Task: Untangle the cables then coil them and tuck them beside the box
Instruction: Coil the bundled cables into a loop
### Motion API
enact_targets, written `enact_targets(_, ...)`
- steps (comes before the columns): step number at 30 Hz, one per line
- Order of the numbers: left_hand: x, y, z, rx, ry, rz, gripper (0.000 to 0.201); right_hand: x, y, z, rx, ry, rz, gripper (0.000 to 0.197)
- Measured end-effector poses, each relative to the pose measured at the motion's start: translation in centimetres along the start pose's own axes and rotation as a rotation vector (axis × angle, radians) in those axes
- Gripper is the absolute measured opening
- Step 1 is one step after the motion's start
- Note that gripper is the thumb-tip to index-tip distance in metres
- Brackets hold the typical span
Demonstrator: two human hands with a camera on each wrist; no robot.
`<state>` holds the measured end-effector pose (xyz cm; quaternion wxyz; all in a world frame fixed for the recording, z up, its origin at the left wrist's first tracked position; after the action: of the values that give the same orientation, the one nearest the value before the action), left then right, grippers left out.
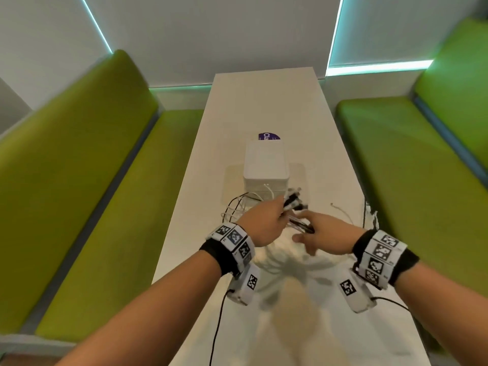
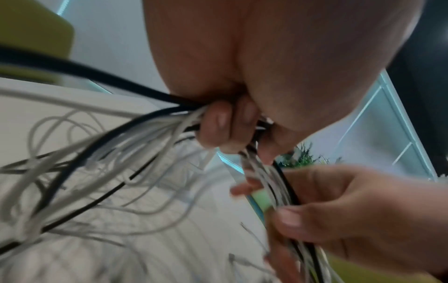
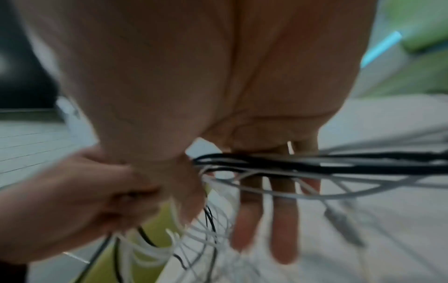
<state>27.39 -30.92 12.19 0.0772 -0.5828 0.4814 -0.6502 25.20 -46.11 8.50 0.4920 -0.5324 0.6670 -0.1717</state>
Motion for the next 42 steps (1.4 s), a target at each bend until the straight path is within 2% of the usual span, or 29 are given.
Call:
enact_targets(1,-0.3,-1.1,-0.6,0.065,-0.003,-0.009,0.042,0.9,0.3,0.5,0.061,0.018,-0.018,0.012)
enact_targets(3,-2.0,-3.9,-2.2,0.207,-0.032,-0.061,0.05,3.5,-0.6,0.9,0.162,0.072,-0.14,0.013)
enact_targets(4,-3.2,-5.3,-3.1,0.27,-0.061,-0.108,0.049,5.1,-1.6,0.7,0.179,0.132,-0.251,0.005)
enact_targets(5,-4.6,-6.6,-4.0,0.325,-0.099,-0.163,0.045,6.8,-2.8,0.4,0.194,0.191,-0.392,0.005)
enact_targets(8,-8.0,-8.9,-6.3,0.431,-0.165,-0.514,0.02,12.2,-5.9,-0.6,0.141,0.495,-0.861,0.034)
enact_targets(10,-8.5,-9.0,-7.0,0.437,-0.138,-0.767,0.018,14.5,-7.1,-0.9,0.095,0.647,-0.979,0.051)
enact_targets(12,-7.8,-8.5,-7.1,0.411,-0.098,-0.912,0.022,14.3,-7.7,-0.5,0.113,0.65,-0.98,0.059)
enact_targets(13,-7.1,-8.2,-7.0,0.395,-0.067,-0.978,0.024,13.1,-7.8,-0.1,0.159,0.583,-0.948,0.062)
enact_targets(15,-5.4,-7.2,-6.6,0.361,-0.03,-1.133,0.021,8.4,-6.9,1.2,0.242,0.255,-0.693,0.079)
enact_targets(17,-3.5,-6.3,-6.1,0.327,0.01,-1.243,0.016,1.6,-4.5,1.3,0.216,-0.096,-0.309,0.103)
enact_targets(19,-1.8,-6.0,-5.6,0.308,0.059,-1.281,0.007,-5.5,-2.2,0.1,0.191,-0.333,-0.084,0.116)
enact_targets(20,-1.2,-6.0,-5.5,0.308,0.077,-1.294,0.011,-8.1,-0.9,-0.3,0.193,-0.403,-0.025,0.113)
enact_targets(22,-0.8,-6.0,-5.2,0.272,0.104,-1.349,0.017,-11.1,1.6,-0.3,0.199,-0.441,0.098,0.086)
enact_targets(24,-1.1,-6.4,-5.4,0.259,0.134,-1.346,0.025,-11.4,3.2,0.7,0.215,-0.379,0.227,0.047)
enact_targets(25,-1.6,-6.7,-5.7,0.259,0.136,-1.317,0.026,-11.0,3.7,1.2,0.196,-0.318,0.287,0.037)
enact_targets(27,-3.2,-7.3,-6.3,0.294,0.081,-1.193,0.027,-9.5,4.8,2.1,0.102,-0.224,0.266,0.05)
enact_targets(30,-5.9,-7.6,-6.8,0.35,-0.041,-1.013,0.027,-6.7,4.5,2.3,0.092,-0.143,-0.118,0.072)
enact_targets(33,-7.3,-7.0,-7.3,0.328,-0.095,-0.9,0.019,-2.2,3.1,2.6,0.079,-0.046,-0.355,0.078)
enact_targets(35,-7.7,-7.1,-7.6,0.323,-0.105,-0.836,0.017,1.5,1.7,2.4,0.034,0.032,-0.371,0.078)
enact_targets(38,-8.0,-7.7,-7.9,0.336,-0.112,-0.764,0.024,6.2,-0.1,1.5,-0.016,0.137,-0.24,0.066)
enact_targets(40,-7.9,-7.5,-7.9,0.327,-0.099,-0.726,0.025,8.2,-1.1,1.1,0.004,0.212,-0.209,0.067)
enact_targets(42,-7.7,-7.0,-7.8,0.306,-0.089,-0.667,0.023,9.4,-2.4,0.8,0.077,0.264,-0.339,0.074)
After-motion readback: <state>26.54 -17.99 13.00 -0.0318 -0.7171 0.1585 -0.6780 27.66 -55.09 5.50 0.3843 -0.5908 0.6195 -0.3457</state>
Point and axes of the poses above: each hand's wrist, its own z-axis towards the middle knuckle, its own y-axis out of the palm, x = y × z, the point moved 5 cm from there along z, towards the middle knuckle, and after that the axes turned 8 degrees about -z, right-handed, at the moved point
